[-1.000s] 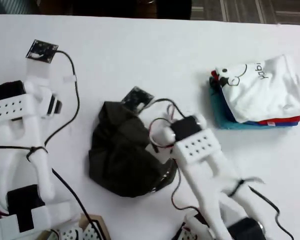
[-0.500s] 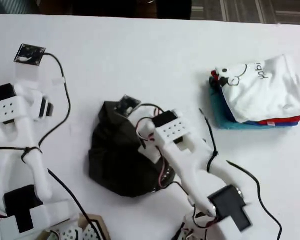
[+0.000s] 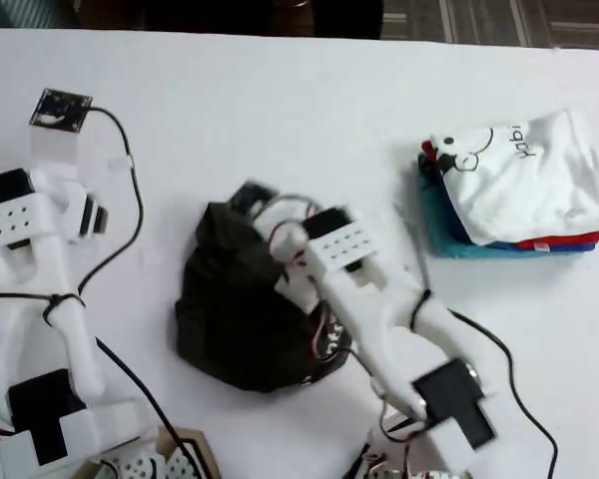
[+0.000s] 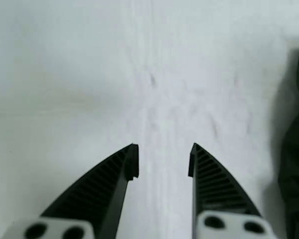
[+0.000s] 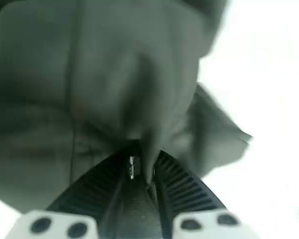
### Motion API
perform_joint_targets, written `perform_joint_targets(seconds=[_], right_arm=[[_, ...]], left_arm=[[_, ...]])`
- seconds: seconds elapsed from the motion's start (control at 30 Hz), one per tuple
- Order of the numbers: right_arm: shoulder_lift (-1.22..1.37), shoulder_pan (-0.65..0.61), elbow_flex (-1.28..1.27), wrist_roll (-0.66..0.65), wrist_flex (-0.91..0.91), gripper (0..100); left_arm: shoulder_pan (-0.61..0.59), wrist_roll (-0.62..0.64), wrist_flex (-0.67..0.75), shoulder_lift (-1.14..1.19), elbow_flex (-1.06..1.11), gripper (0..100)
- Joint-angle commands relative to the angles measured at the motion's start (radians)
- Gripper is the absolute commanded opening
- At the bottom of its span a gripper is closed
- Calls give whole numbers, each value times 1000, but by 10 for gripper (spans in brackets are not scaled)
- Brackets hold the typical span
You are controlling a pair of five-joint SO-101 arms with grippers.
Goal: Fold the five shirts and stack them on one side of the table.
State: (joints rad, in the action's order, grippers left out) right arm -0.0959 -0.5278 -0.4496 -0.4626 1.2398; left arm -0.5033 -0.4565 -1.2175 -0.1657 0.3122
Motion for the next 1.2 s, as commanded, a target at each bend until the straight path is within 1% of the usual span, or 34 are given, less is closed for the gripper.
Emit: perform_joint_targets(seconds=[0.0, 0.13, 0.27, 0.33, 0.43, 0.57, 0.63, 0.7, 0.8, 0.93, 0.97, 1.1, 1.17], right_arm=[[-179, 82, 89, -3, 88, 20], [-334, 183, 98, -5, 136, 20], [-449, 297, 97, -11, 153, 20], [-492, 344, 97, -44, 176, 20], [-549, 407, 97, -54, 255, 20], [-650, 515, 43, -61, 329, 21], [-717, 565, -25, -63, 323, 21], [-791, 588, -92, -63, 323, 21], [-906, 591, -189, -63, 325, 21], [-1055, 601, -284, -63, 329, 20], [-1084, 618, -293, -69, 331, 20], [-1138, 743, -318, -169, 332, 20], [-1129, 808, -348, -203, 332, 20]], left_arm=[[-8, 6, 37, -35, 25, 187], [0, 9, 55, -35, 58, 187], [38, 11, 49, -35, 53, 188], [83, 14, 49, -35, 51, 188], [169, 20, 44, -34, 39, 188], [276, 81, 9, -8, -35, 188], [328, 87, -51, 52, -120, 188], [376, 87, -107, 146, -216, 189], [431, 89, -187, 324, -374, 189], [491, 89, -327, 529, -627, 189], [506, 89, -367, 569, -690, 189], [571, 83, -543, 672, -883, 189], [595, 83, -568, 694, -921, 189]])
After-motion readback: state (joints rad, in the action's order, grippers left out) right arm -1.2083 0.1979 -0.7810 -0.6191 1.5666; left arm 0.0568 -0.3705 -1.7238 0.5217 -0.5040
